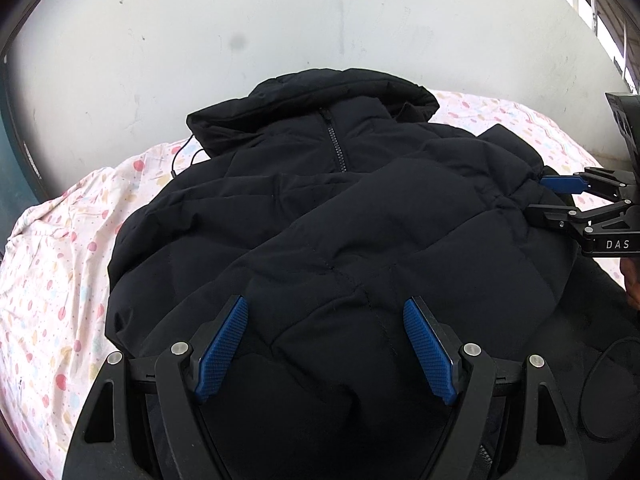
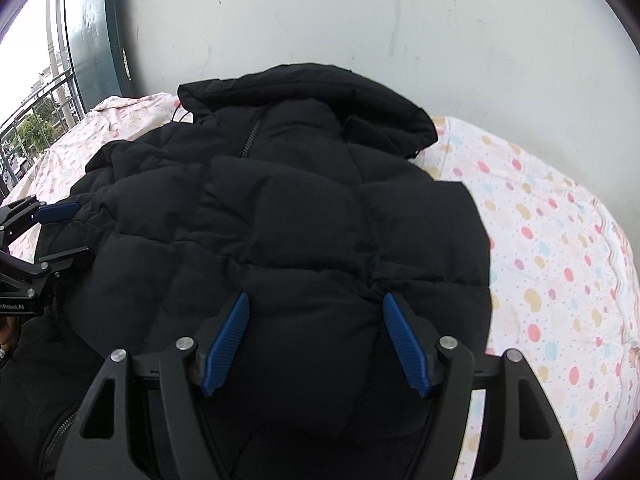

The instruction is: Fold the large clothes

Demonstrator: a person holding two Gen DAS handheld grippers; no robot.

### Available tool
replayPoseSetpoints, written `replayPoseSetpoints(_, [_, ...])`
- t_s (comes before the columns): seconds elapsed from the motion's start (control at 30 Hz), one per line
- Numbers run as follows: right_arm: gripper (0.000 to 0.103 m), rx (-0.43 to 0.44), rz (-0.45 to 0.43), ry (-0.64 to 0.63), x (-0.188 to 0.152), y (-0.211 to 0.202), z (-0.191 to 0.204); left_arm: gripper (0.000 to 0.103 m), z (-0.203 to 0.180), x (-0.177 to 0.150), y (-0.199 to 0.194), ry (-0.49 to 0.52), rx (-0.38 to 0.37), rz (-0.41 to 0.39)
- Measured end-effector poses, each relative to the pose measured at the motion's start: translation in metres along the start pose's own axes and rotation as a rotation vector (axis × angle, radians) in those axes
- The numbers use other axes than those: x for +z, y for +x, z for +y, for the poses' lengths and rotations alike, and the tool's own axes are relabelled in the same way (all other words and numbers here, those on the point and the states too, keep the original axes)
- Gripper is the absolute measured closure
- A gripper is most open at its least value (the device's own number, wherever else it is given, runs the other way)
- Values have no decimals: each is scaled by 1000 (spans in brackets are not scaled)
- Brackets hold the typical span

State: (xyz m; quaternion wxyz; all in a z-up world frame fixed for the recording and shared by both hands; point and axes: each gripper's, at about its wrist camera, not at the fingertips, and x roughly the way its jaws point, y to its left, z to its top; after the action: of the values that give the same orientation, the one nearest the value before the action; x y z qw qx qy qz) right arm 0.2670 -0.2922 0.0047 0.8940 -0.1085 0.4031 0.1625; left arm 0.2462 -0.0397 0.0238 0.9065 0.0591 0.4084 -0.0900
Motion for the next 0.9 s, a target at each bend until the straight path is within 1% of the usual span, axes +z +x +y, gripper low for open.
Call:
replayPoseSetpoints(0.17, [34, 10, 15, 8, -2, 12, -1, 24, 2, 0, 7, 5, -1, 12])
replayPoseSetpoints(0.47, [33, -2, 26, 5, 0, 14, 1, 24, 2, 1, 5, 8, 2, 10])
replayPoseSetpoints(0.9, [33, -27, 14, -1, 0, -6, 4, 24, 3, -4, -10, 3, 7, -10])
